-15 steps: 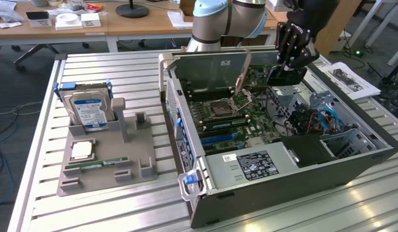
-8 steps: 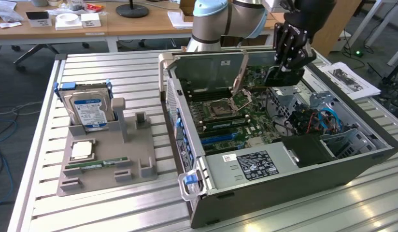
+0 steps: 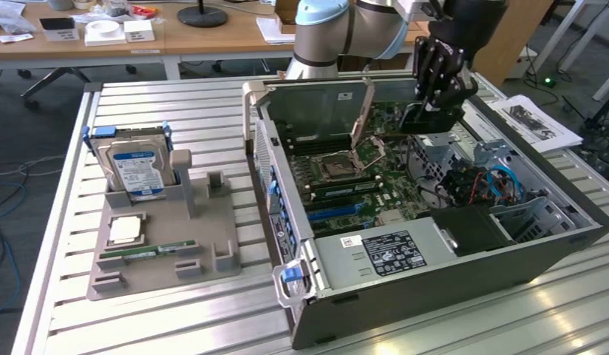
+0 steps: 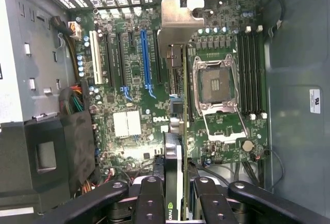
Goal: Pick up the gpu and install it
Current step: 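Insert the gpu into the slot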
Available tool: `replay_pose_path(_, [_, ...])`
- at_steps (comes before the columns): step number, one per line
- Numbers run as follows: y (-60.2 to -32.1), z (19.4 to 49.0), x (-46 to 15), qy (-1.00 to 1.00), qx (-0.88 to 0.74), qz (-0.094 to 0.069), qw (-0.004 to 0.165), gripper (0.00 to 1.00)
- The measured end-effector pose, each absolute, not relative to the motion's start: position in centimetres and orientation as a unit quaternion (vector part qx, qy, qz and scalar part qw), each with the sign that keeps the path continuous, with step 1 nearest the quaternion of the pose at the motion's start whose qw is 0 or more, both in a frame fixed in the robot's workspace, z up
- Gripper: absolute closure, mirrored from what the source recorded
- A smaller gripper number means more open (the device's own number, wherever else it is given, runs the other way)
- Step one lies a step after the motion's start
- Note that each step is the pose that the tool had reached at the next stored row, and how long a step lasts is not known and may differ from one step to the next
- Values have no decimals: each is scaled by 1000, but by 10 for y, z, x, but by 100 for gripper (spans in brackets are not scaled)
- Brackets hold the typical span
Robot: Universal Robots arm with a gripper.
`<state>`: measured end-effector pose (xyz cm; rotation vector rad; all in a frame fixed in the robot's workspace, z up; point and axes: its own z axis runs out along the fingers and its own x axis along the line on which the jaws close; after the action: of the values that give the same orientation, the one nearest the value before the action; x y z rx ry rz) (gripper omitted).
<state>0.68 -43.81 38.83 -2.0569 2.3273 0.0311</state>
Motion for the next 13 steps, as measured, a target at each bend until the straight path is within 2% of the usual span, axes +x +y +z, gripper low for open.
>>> replay_pose_path(13, [-438,384,-7,749,-662,10,18,73])
